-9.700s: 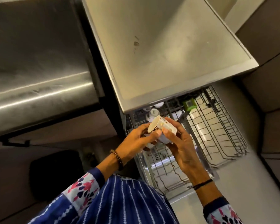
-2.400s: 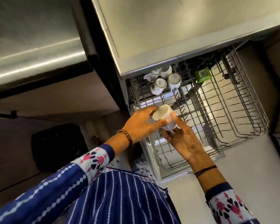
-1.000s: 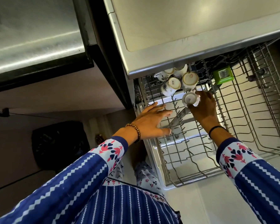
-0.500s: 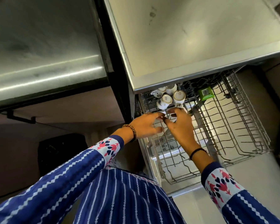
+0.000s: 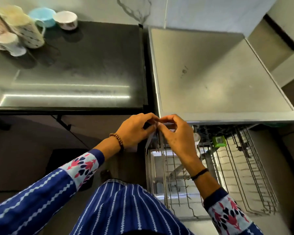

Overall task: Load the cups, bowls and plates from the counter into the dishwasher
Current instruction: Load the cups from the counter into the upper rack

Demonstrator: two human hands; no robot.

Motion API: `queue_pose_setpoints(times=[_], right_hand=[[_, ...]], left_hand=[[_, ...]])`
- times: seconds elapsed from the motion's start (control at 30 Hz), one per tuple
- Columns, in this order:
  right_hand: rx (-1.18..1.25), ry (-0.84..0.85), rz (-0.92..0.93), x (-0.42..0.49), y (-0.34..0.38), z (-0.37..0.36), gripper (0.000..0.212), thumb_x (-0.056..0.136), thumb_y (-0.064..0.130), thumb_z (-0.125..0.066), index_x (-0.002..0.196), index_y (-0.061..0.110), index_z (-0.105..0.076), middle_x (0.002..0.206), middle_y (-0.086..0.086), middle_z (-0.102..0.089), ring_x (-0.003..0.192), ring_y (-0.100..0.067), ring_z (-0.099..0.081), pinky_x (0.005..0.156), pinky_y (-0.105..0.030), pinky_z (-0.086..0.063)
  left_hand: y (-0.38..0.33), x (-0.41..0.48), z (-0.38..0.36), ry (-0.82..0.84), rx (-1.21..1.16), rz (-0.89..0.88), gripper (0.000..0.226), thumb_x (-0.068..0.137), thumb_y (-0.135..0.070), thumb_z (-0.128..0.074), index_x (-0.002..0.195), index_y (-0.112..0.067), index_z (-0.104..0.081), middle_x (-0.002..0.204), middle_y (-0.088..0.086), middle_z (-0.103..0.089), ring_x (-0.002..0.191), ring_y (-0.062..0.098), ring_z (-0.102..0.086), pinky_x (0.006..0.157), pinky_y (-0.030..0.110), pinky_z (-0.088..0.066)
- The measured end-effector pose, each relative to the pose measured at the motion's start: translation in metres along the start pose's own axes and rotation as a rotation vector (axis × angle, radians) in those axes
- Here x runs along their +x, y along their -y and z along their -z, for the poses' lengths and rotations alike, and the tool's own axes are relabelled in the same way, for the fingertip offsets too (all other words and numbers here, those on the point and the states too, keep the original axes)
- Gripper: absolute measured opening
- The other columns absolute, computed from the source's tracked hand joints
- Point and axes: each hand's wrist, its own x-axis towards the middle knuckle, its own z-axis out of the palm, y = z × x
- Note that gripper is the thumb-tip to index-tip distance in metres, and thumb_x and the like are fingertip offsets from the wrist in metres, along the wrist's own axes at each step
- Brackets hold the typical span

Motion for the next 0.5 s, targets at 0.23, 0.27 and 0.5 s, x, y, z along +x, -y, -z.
queue_pose_setpoints(times=[0.23, 0.27, 0.5], right_hand=[[0.025, 0.085, 0.139, 0.055, 0.057, -0.030, 0.021, 0.088, 0.028, -0.076, 0.105, 0.018, -0.070, 0.094, 0.011, -0.070, 0.087, 0.009, -0.064, 0.073, -0.006, -0.051], [0.027, 0.105, 0.153, 0.062, 0.064, -0.036, 0.021, 0.088, 0.028, -0.075, 0.106, 0.018, -0.070, 0.094, 0.011, -0.071, 0.086, 0.009, -0.065, 0.073, -0.007, -0.052], [0.075, 0.213, 0.214, 0.111, 0.115, -0.099, 0.015, 0.088, 0.026, -0.076, 0.100, 0.020, -0.070, 0.090, 0.012, -0.072, 0.084, 0.002, -0.068, 0.069, -0.012, -0.054]], left_hand=[[0.020, 0.006, 0.060, -0.218, -0.046, 0.063, 0.023, 0.092, -0.029, -0.061, 0.114, -0.023, -0.062, 0.103, -0.007, -0.070, 0.093, 0.008, -0.066, 0.072, 0.038, -0.057], [0.024, 0.005, 0.069, -0.243, -0.047, 0.080, 0.022, 0.091, -0.028, -0.061, 0.113, -0.023, -0.062, 0.103, -0.007, -0.070, 0.088, 0.006, -0.066, 0.071, 0.038, -0.057], [0.069, 0.000, 0.133, -0.390, -0.067, 0.194, 0.020, 0.091, -0.028, -0.062, 0.112, -0.025, -0.062, 0.100, -0.014, -0.068, 0.089, 0.001, -0.063, 0.077, 0.029, -0.054]])
